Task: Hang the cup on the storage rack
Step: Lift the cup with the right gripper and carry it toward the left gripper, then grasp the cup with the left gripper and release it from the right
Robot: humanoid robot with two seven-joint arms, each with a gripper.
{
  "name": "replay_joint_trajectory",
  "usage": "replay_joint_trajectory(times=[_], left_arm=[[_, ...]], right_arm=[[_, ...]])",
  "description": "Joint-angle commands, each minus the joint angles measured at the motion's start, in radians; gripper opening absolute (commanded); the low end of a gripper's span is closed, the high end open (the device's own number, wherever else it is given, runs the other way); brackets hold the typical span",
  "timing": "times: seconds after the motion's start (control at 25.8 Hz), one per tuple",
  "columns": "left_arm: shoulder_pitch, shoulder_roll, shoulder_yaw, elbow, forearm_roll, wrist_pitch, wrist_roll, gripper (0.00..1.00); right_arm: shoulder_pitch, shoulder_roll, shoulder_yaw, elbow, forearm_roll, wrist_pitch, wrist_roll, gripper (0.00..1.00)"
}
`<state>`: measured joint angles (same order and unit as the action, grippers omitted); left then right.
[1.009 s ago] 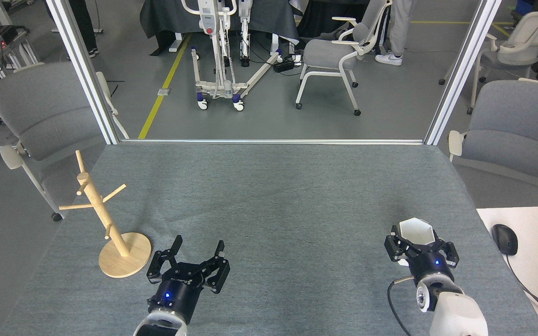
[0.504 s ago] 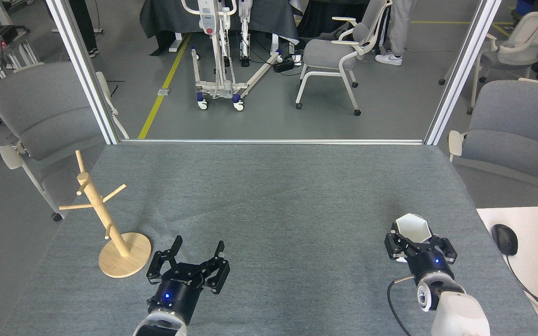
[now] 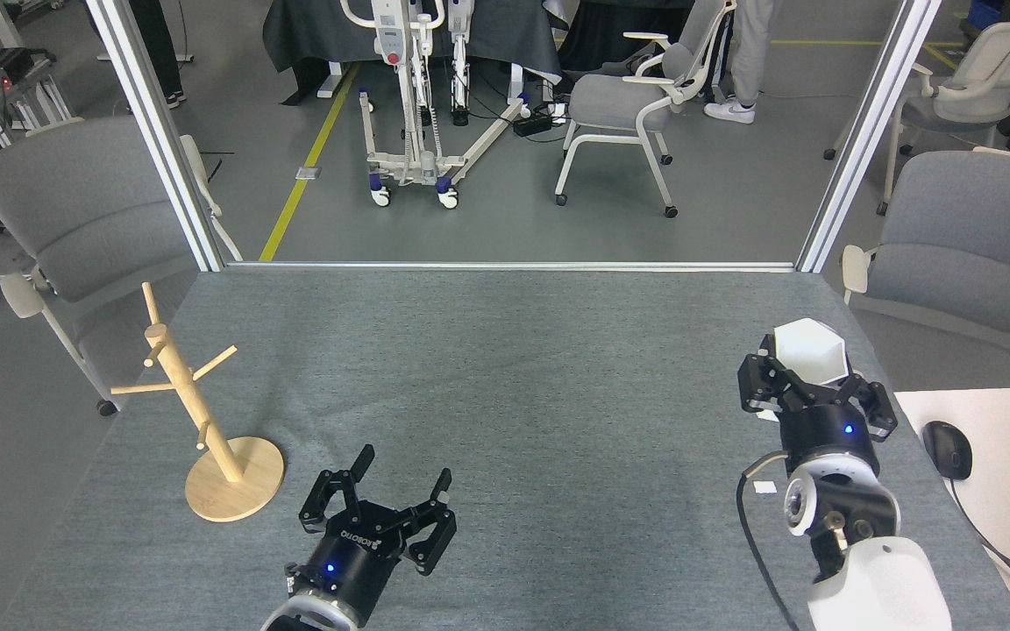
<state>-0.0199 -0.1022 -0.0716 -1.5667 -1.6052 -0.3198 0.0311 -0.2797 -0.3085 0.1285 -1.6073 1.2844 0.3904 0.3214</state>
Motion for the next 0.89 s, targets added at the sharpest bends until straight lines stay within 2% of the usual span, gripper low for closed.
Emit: replay_joint_trajectory(times=[0.0,0.12,0.19,0.39,0.54,0.74,0.85], left_arm=[[0.014,0.012,-0.112,0.002,-0.094,-0.032,0.006,0.99],[0.006,0.009,-0.203,0.027,-0.151,-0.033,0.006,0.99],[-0.015,0.007,-0.264,0.048,-0.153,-0.033,0.009,0.99],[-0.152,-0.022,-0.316,0.183,-0.153,-0.021,0.003,0.99],[-0.241,-0.031,-0.312,0.260,-0.148,-0.012,-0.005,0.99],[-0.278,-0.028,-0.309,0.286,-0.140,-0.027,-0.007,0.99],[-0.281,-0.031,-0.307,0.284,-0.122,-0.091,-0.007,0.99]], right_arm=[[0.001,0.025,0.206,-0.091,0.058,0.289,0.008,0.25],[-0.045,0.048,0.368,-0.091,0.112,0.462,0.028,0.23],[-0.059,0.092,0.445,-0.085,0.165,0.544,0.096,0.23],[-0.055,0.190,0.484,-0.066,0.305,0.570,0.246,0.23],[-0.055,0.200,0.539,-0.043,0.317,0.571,0.275,0.23],[-0.058,0.212,0.542,-0.011,0.312,0.564,0.277,0.24],[-0.056,0.224,0.542,0.003,0.309,0.556,0.277,0.24]])
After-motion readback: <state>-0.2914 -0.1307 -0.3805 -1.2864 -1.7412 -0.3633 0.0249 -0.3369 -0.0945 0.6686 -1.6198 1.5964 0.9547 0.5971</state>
